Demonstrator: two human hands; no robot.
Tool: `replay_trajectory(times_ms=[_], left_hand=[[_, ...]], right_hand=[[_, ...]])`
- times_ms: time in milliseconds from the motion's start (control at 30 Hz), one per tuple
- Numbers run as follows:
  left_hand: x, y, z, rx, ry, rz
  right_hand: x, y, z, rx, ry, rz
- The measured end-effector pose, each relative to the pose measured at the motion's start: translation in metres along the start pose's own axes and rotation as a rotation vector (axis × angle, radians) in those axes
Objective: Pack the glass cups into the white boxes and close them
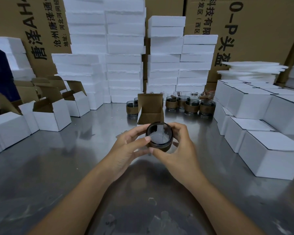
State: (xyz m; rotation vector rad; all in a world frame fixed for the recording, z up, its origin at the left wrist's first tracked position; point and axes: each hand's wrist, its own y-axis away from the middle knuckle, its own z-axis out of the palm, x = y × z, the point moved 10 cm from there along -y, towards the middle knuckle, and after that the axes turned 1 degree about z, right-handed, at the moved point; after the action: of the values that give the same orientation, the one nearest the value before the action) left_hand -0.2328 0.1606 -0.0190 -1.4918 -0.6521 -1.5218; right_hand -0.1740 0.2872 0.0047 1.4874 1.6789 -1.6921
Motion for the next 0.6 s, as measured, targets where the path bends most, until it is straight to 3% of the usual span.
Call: replay_trajectory(times_ms=[133,367,600], left_hand=[[-0.004,-0.001,0.005,-0.049,-0.067,-0.030],[-0.010,0.000,0.005,-0.042,-0.079,-0.080],[-0.008,0.001,0.011,-0.084,-0.115,-0.068]], right_hand=[[0.003,0.000,-0.001,0.003,-0.060,0.089],[0.028,0.005,0.008,-0.048,-0.354,0.466],[0.032,0.012,0.025,-0.169,-0.503,0.617]])
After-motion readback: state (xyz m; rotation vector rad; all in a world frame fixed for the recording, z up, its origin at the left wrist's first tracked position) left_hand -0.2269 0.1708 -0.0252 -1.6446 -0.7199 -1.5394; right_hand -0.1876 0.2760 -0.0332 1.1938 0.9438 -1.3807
